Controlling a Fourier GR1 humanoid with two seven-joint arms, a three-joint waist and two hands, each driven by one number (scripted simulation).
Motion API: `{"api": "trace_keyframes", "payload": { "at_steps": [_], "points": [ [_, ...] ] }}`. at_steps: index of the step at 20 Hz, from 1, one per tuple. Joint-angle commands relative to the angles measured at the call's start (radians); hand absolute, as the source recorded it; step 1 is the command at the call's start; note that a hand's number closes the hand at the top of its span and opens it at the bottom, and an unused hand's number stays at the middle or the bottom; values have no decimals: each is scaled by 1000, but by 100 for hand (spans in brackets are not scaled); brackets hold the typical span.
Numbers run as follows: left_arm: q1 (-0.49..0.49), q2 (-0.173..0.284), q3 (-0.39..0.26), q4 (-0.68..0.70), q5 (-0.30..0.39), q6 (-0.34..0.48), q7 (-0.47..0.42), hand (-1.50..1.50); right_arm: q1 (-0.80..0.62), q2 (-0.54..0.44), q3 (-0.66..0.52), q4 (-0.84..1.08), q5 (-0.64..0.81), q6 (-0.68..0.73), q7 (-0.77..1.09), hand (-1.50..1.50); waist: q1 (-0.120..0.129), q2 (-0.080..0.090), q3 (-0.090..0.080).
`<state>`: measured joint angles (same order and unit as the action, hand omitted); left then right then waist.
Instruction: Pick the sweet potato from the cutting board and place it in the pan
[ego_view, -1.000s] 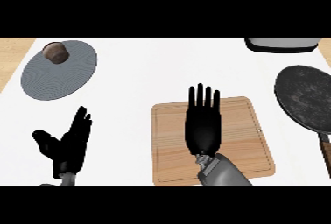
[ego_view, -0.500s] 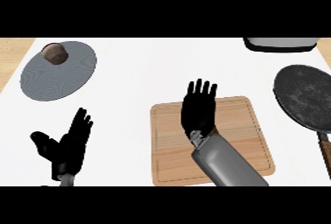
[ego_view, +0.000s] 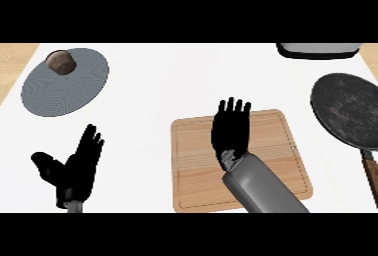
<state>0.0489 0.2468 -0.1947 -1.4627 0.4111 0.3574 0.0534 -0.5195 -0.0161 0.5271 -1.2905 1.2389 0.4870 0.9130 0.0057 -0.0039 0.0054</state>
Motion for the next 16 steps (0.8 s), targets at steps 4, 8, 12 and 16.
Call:
{"api": "trace_keyframes", "payload": {
  "at_steps": [4,8,12,16],
  "points": [
    [36,-38,-9,-21,-34,1,41,0,32,16,24,48,42,-112,-8,-150,0,4,-5],
    [4,-57,11,59,-62,-13,2,0,52,3,-4,41,98,-150,-46,-150,-4,4,-5],
    [13,-51,40,41,-47,-44,14,0,47,-12,-28,70,124,-89,-49,-150,-3,4,-5],
    [8,-73,36,62,-70,-37,7,0,-8,-13,-80,181,80,-162,-182,150,1,6,-5]
  ]
}}
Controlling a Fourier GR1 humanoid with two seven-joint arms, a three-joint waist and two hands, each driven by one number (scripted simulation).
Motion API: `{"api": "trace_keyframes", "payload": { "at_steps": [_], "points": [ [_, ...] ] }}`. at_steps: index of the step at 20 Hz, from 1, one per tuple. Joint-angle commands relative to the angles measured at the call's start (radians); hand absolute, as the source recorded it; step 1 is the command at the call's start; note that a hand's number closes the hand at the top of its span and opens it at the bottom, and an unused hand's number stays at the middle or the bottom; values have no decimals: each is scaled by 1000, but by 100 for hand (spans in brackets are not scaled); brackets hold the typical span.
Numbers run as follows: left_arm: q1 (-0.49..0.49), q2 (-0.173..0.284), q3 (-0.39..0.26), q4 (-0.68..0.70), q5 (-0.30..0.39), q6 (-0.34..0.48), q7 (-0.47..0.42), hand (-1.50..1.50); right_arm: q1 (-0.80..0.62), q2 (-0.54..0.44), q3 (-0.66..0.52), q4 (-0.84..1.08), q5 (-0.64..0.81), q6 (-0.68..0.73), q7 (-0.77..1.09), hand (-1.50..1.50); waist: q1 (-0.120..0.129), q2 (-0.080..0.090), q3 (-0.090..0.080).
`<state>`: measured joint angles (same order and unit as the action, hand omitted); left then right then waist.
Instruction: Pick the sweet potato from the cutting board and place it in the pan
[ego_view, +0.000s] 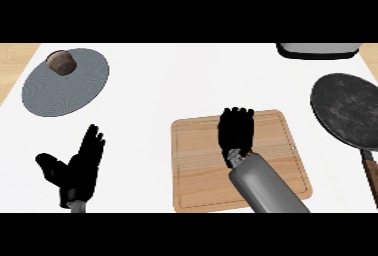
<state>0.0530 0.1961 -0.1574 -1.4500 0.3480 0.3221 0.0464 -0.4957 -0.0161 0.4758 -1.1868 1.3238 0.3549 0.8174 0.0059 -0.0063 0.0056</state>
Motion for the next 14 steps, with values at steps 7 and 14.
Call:
{"api": "trace_keyframes", "payload": {
  "at_steps": [7,14],
  "points": [
    [30,-7,25,48,-6,-49,11,0,29,-35,41,43,67,-102,-162,150,-3,7,-6],
    [8,5,28,-50,-9,-9,90,0,98,15,-150,-43,-207,-119,-202,150,-13,4,-5]
  ]
}}
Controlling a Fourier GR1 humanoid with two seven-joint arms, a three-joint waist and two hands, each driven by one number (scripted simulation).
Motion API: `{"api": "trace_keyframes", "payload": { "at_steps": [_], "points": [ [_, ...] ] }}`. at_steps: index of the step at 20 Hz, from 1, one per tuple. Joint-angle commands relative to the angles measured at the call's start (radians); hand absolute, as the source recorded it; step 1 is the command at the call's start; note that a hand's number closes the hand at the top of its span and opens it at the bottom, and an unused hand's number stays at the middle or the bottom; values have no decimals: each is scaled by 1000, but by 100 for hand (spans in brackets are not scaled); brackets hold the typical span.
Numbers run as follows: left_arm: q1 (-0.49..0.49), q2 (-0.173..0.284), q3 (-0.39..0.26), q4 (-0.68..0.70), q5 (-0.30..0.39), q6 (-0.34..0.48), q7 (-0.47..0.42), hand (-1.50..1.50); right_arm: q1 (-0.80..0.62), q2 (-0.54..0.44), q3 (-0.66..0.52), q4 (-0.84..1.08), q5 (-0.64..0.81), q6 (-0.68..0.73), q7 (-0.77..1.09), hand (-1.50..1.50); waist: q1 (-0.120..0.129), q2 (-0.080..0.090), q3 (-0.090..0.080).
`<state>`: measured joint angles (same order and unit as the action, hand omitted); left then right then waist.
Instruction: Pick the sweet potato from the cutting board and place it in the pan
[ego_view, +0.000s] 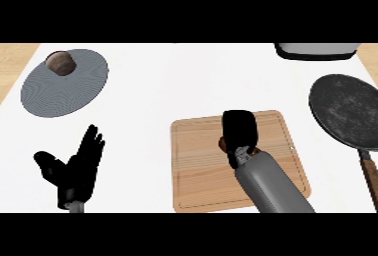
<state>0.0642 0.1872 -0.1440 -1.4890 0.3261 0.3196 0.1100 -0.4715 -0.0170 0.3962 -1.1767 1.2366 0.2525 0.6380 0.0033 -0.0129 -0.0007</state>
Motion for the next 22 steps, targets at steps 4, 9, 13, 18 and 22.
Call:
{"api": "trace_keyframes", "payload": {
  "at_steps": [4,9,13,18,22],
  "points": [
    [-51,-30,17,70,2,8,15,0,139,3,-104,-154,-195,23,-28,150,-16,11,1],
    [10,-21,21,59,-18,-40,-22,0,106,16,-39,-188,-108,-54,31,150,-1,12,1],
    [16,-2,40,24,5,-34,26,0,114,-55,-24,-338,20,-138,41,150,-6,8,0],
    [22,-30,24,33,-11,-34,-14,0,102,-59,-34,-597,113,-113,181,150,-19,6,0],
    [-58,-68,27,120,-24,-26,-23,0,44,-29,-115,-617,104,-85,221,150,-10,13,0]
  ]
}}
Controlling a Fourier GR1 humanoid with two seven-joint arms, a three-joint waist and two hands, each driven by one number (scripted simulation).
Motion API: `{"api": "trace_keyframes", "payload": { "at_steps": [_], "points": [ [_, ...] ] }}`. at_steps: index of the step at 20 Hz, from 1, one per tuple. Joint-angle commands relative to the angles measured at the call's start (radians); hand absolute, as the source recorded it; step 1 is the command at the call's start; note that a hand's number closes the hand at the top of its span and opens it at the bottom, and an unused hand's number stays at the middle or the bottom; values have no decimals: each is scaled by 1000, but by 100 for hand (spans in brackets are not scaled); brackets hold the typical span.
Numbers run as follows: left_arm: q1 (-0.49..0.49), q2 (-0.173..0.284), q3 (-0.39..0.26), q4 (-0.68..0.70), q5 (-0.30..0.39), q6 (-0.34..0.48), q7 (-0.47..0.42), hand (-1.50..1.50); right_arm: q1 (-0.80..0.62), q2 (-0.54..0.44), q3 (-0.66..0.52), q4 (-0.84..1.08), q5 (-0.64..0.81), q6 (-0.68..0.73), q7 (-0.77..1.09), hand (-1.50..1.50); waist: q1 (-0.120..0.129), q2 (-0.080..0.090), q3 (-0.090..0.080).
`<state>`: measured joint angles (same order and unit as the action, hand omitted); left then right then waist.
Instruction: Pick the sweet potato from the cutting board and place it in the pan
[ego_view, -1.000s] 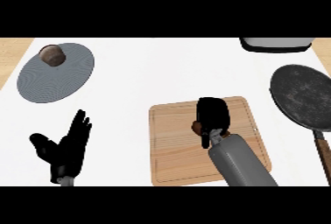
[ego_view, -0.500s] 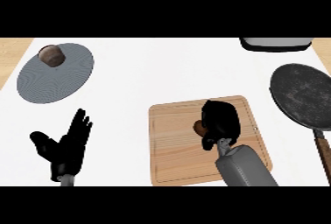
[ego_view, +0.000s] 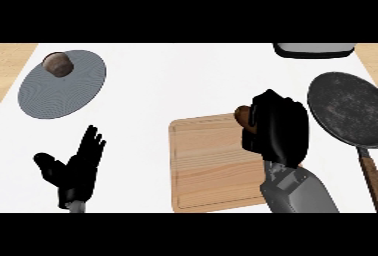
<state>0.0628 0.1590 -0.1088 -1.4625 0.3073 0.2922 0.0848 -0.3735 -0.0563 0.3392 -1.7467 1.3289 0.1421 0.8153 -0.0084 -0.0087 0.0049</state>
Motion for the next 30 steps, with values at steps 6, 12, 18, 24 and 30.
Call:
{"api": "trace_keyframes", "payload": {
  "at_steps": [6,12,18,24,30],
  "points": [
    [-23,-59,-33,31,-45,40,34,0,16,-54,-201,-121,-80,-5,-26,150,3,8,-4],
    [1,-6,22,21,-3,-42,23,0,-88,-163,-449,133,-229,-136,-218,150,16,12,-5],
    [19,-40,-13,8,-42,-19,12,0,-168,-234,-519,439,-183,-314,-326,150,26,15,-4],
    [-29,-54,7,81,-45,-33,-24,0,-275,-366,-642,774,-263,-427,-523,150,32,20,-4],
    [-69,-40,12,46,-38,-29,44,0,-345,-442,-762,1104,-369,-568,-746,150,56,32,-1]
  ]
}}
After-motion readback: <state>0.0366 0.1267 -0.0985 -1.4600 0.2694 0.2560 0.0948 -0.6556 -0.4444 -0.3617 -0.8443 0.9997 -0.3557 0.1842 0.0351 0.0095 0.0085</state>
